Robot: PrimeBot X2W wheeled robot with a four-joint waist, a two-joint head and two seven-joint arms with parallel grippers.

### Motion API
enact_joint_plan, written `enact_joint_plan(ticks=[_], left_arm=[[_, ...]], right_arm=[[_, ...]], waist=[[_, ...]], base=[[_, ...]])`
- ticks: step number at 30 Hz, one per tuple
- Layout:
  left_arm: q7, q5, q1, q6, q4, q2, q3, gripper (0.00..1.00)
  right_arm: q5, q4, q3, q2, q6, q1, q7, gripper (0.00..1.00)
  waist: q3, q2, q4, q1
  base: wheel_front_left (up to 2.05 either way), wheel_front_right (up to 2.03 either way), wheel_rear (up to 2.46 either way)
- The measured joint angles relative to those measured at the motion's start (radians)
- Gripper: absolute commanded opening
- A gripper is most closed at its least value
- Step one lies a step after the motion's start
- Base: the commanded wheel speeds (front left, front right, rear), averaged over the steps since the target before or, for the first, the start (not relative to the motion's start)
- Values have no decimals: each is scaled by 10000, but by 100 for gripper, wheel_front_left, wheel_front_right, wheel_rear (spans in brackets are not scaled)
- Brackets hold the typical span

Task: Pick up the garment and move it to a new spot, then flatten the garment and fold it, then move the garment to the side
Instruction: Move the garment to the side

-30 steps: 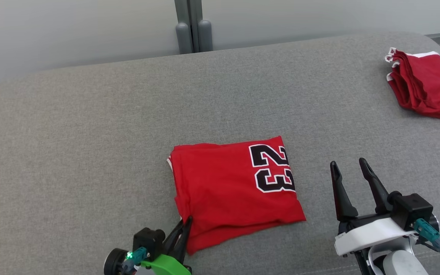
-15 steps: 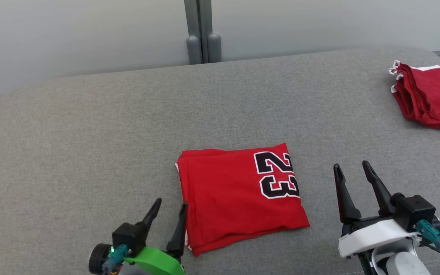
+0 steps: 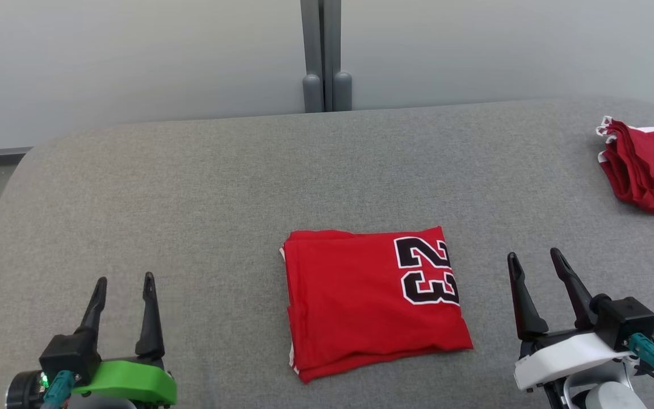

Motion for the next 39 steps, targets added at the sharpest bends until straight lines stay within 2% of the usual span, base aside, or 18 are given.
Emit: enact_joint_plan(ticks=[5,13,25,39], left_arm=[[0,130,363,-58,-240,132,307,100],[278,98,606,-178,-380,215,163,100],[702,-125,793,21,-1024,288,194,100],[869,-221,891,161,-1147,385,182,100]], right_arm=[[-42,138,6,-63,0,131,0,100],[-188,171,-38,-63,0,333,19,100],[-337,-201,-328,119,0,453,472,100],[-447,-355,-543,251,0,558,692,100]], waist=[[-133,0,125,0],[-287,0,251,0],[-373,0,142,0],[-289,0,96,0]], base=[[0,0,0],[0,0,0],[0,0,0],[0,0,0]])
